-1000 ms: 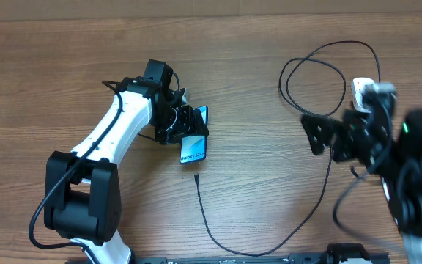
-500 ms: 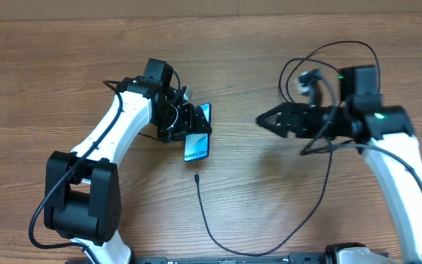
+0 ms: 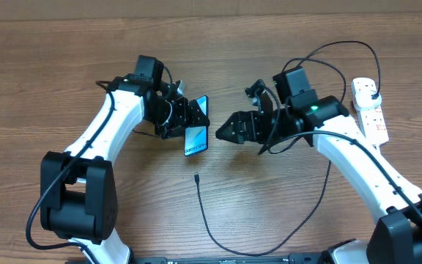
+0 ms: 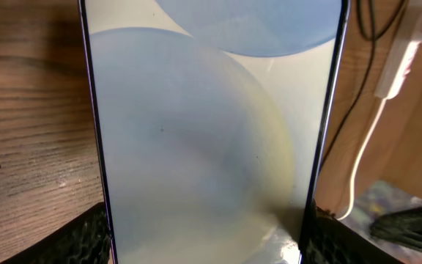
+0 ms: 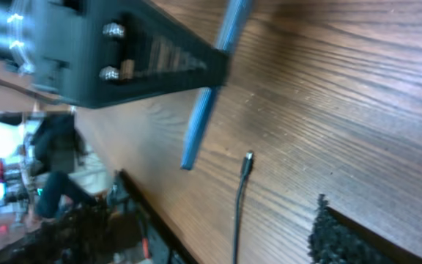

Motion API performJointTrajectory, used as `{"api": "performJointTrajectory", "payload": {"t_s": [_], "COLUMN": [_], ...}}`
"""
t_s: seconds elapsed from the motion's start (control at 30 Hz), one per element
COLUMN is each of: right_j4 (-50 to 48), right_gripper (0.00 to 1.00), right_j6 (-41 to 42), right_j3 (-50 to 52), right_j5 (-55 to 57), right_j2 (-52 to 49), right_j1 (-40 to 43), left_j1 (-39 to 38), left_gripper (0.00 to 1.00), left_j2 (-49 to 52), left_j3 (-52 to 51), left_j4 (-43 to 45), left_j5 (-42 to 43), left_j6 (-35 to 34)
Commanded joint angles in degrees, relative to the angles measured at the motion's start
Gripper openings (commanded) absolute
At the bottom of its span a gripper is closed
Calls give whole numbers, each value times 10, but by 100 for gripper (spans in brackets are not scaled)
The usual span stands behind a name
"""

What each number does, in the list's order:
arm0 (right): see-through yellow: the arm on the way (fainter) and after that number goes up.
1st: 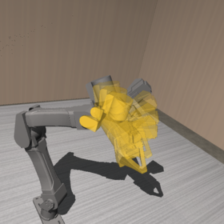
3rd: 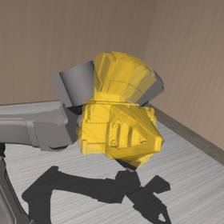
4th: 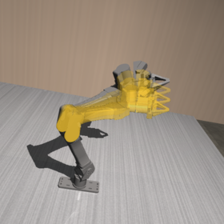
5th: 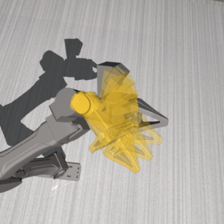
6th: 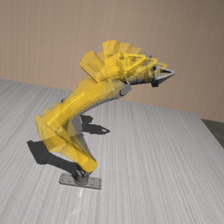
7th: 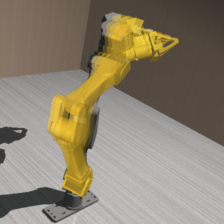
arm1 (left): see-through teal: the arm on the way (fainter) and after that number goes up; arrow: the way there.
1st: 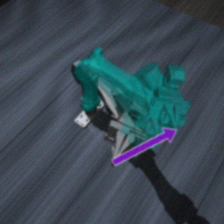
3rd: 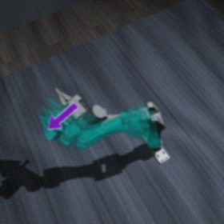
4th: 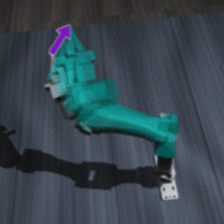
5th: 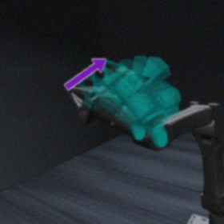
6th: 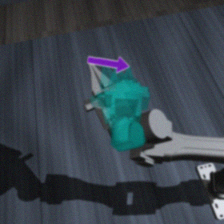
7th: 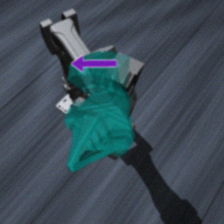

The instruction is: Plug charger to phone and switch on socket

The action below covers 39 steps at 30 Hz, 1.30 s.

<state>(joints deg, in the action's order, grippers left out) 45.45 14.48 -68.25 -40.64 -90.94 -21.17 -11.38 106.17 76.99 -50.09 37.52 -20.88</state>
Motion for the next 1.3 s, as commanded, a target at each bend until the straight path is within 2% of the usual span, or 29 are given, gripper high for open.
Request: {"api": "performJointTrajectory", "payload": {"t_s": [0.0,0.07,0.2,0.4,0.7,0.93,1.0,1.23,1.27], "right_j4": [-24,-45,-81,-100,-163,-182,-185,-186,-186], "right_gripper": [100,100,100,78,62,42,39,15,15], "right_j6": [98,125,128,169,212,233,238,248,248], "right_j3": [-3,-3,-3,-3,-3,-3,-3,-3,-3], "right_j5": [71,82,82,113,147,151,151,151,151], "right_j2": [-5,-8,-20,-52,-86,-91,-91,-91,-91], "right_j1": [-26,-40,-64,-94,-123,-126,-126,-126,-126], "left_j1": [9,9,9,9,9,9,9,9,9], "left_gripper": [73,73,73,73,73,73,74,74,74], "left_j2": [-14,-14,-14,-14,-14,-14,-14,-14,-14], "left_j3": [4,4,4,4,4,4,4,4,4], "left_j4": [4,6,10,11,15,19,20,22,22], "left_j5": [48,59,76,75,75,73,73,73,73], "left_j6": [-4,-3,-4,-4,-3,-3,-3,-3,-3]}}
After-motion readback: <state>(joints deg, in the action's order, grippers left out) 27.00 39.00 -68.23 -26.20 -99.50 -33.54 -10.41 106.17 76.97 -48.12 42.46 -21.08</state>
